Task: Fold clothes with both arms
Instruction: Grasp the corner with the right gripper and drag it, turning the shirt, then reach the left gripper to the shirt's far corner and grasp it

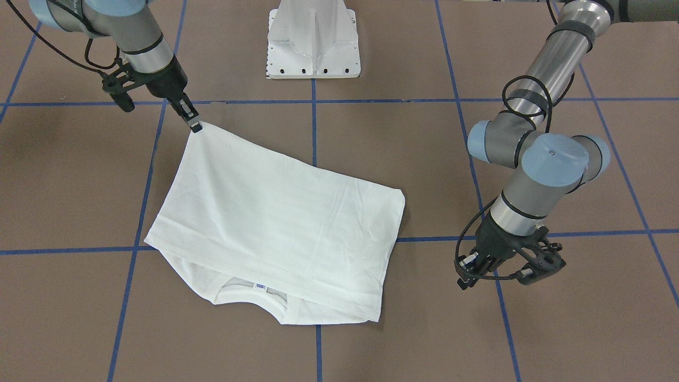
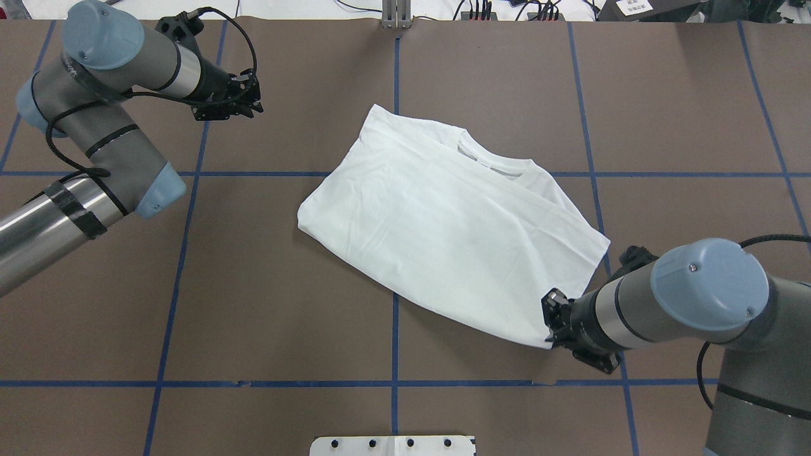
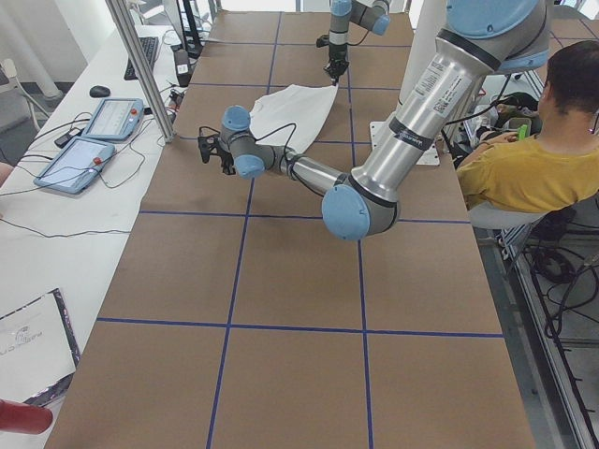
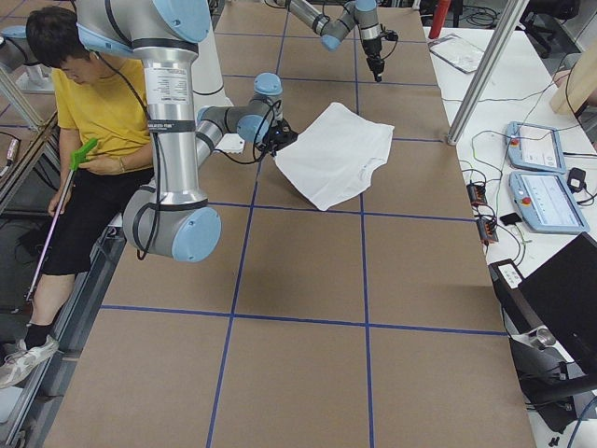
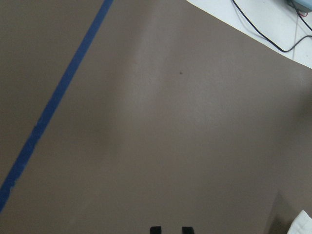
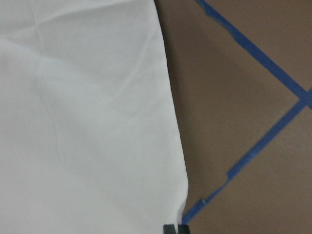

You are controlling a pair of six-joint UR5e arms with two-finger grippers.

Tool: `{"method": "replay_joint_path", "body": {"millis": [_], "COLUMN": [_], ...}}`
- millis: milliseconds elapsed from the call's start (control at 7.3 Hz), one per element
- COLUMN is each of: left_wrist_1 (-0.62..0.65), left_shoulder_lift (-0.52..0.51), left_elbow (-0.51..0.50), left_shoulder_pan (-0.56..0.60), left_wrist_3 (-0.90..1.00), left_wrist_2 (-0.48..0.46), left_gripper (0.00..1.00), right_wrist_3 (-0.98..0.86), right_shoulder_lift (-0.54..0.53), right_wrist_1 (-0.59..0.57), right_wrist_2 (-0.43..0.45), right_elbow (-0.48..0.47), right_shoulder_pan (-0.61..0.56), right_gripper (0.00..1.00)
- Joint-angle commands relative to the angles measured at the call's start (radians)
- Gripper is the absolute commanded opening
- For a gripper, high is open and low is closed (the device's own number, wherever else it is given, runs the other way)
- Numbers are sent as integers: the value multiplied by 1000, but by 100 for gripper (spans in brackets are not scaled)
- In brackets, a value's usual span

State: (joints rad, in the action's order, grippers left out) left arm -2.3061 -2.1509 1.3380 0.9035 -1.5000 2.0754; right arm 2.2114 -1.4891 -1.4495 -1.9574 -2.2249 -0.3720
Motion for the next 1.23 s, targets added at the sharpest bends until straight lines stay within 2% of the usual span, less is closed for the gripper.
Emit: {"method": "replay_joint_path", "body": {"millis": [0,274,685,1096], "left_wrist_1": [4,8,17,71], "left_shoulder_lift": [42,65,135,157], "left_elbow": [116,189,289,308], "left_shoulder_pan": [-47,-145,-280,-391], "left_wrist_3": [-112,-207,-313,-351], "left_wrist_2": [70,58,-1,-80], "left_gripper": [36,47,57,57], "right_wrist_3": [147,195,205,205], "right_shoulder_lift": [0,0,0,0], "right_wrist_1": [-20,-20,-22,-22], "right_wrist_2": [-116,-106,-104,-106], "right_elbow": [-25,-24,-24,-24], "right_shoulder_pan": [135,228,249,239], "right_gripper": [0,0,0,0]}}
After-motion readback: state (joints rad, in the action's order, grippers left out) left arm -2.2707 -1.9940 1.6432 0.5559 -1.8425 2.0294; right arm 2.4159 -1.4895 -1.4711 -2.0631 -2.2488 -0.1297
